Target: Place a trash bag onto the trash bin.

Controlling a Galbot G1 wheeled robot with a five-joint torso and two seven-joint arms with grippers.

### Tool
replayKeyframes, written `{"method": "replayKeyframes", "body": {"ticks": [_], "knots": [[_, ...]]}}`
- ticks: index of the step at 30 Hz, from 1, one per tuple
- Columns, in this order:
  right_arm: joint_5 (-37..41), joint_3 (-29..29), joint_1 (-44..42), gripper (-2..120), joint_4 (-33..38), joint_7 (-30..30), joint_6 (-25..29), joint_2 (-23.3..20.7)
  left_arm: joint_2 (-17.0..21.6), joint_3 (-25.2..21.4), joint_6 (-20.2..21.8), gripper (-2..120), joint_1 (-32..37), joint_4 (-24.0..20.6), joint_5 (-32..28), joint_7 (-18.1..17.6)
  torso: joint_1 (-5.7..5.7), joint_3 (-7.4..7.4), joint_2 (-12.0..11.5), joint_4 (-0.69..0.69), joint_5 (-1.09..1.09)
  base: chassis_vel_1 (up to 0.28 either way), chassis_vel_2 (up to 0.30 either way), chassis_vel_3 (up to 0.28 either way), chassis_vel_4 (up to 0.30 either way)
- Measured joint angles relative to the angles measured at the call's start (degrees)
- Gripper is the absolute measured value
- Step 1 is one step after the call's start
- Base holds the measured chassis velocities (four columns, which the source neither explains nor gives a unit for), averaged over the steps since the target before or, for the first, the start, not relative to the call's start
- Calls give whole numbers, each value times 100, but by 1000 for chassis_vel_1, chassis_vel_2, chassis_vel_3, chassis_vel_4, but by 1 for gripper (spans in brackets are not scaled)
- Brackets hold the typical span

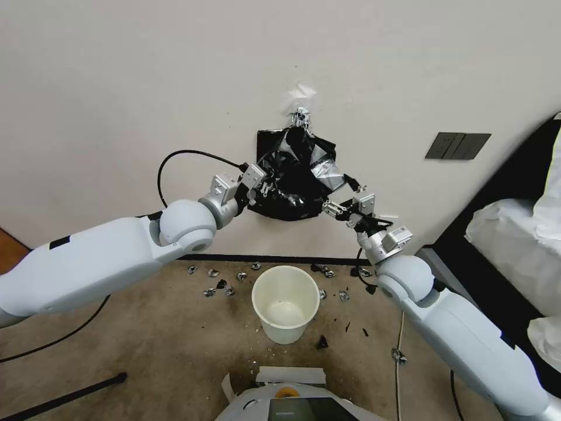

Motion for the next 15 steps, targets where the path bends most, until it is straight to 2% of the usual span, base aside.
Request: {"method": "replayKeyframes", "body": {"ticks": [1,5,6,8,9,12,13,15], "knots": [[0,0,0,81,0,0,0,0,0,0,0,0,0,0,0,0,0,0,0,0,0,0,0,0,0],[56,-18,-12,66,16,-21,-19,-23,27,-38,0,0,28,-20,0,0,0,0,0,-1,0,0,0,0,0],[56,-18,-12,66,16,-21,-19,-23,27,-38,0,0,28,-20,0,0,0,0,0,-1,0,0,0,0,0],[69,-27,-17,52,15,-20,-24,-14,67,-66,0,0,45,-40,-2,1,0,0,0,0,0,0,0,0,0],[69,-27,-17,52,15,-20,-24,-14,67,-66,0,0,45,-40,-2,1,0,0,0,0,0,0,0,0,0],[62,-27,-22,37,21,12,-20,-5,105,-158,0,0,148,-76,-2,2,0,0,0,-1,0,0,0,0,0],[62,-27,-22,37,21,12,-20,-5,105,-158,0,0,148,-76,-2,2,0,0,0,-1,0,0,0,0,0],[0,-19,-59,26,24,85,2,4,152,-337,-4,0,357,-111,24,2,0,0,0,0,0,0,0,0,0]]}}
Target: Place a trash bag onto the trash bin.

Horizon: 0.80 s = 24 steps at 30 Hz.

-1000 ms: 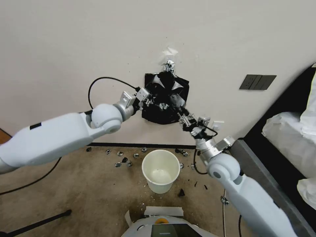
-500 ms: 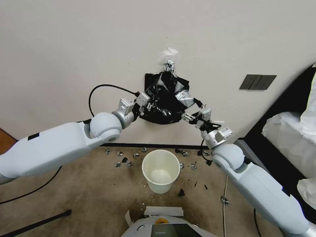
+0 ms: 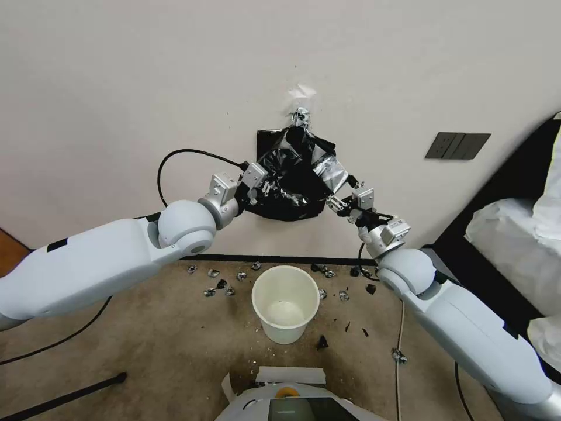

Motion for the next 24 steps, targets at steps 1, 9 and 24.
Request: {"method": "replayKeyframes", "body": {"ticks": [1,9,24], "knots": [[0,0,0,26,0,0,0,0,0,0,0,0,0,0,0,0,0,0,0,0,0,0,0,0,0],[138,185,-433,0,363,-201,274,-64,168,-810,-308,0,1146,-328,154,-171,0,0,0,0,-2,0,0,0,0],[494,634,-1634,0,1087,-522,522,220,809,-1356,-622,0,2184,-1025,192,-342,0,0,0,-1,1,0,0,0,0]]}}
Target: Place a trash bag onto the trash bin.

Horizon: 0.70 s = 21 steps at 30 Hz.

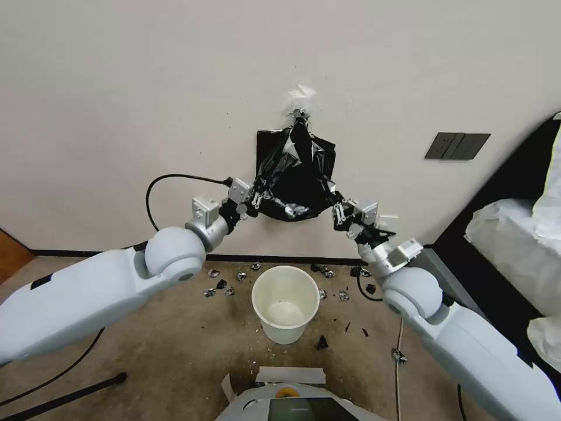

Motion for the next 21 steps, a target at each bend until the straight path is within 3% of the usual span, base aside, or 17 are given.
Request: {"method": "replayKeyframes", "body": {"ticks": [11,21], "knots": [[178,251,-762,0,546,103,-134,6,14,-659,-61,0,989,-337,287,-5,0,0,0,2,-1,0,0,0,0],[-30,363,-1265,0,433,122,-119,123,-428,-411,-81,0,938,-121,408,-43,1,0,0,1,0,0,0,0,0]]}}
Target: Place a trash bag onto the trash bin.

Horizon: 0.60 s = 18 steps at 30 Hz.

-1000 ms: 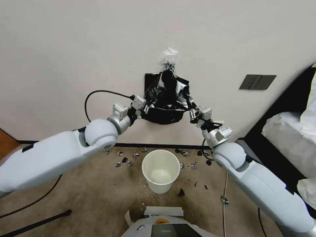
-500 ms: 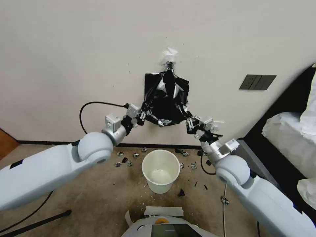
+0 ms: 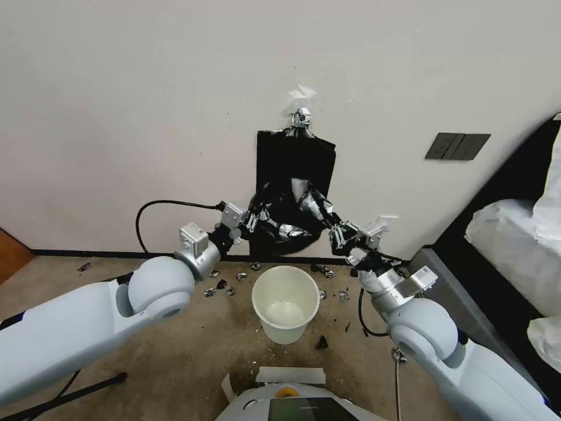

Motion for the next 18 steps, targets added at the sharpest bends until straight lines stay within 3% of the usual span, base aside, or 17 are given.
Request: {"method": "replayKeyframes", "body": {"ticks": [8,18], "knots": [[-147,-23,-417,0,-203,82,63,257,-506,371,5,0,-58,332,193,-96,0,0,0,-2,0,0,0,0,0],[-205,-241,-711,0,37,174,-27,493,-356,296,10,0,-2,207,108,-84,0,0,0,-1,0,0,0,0,0]]}}
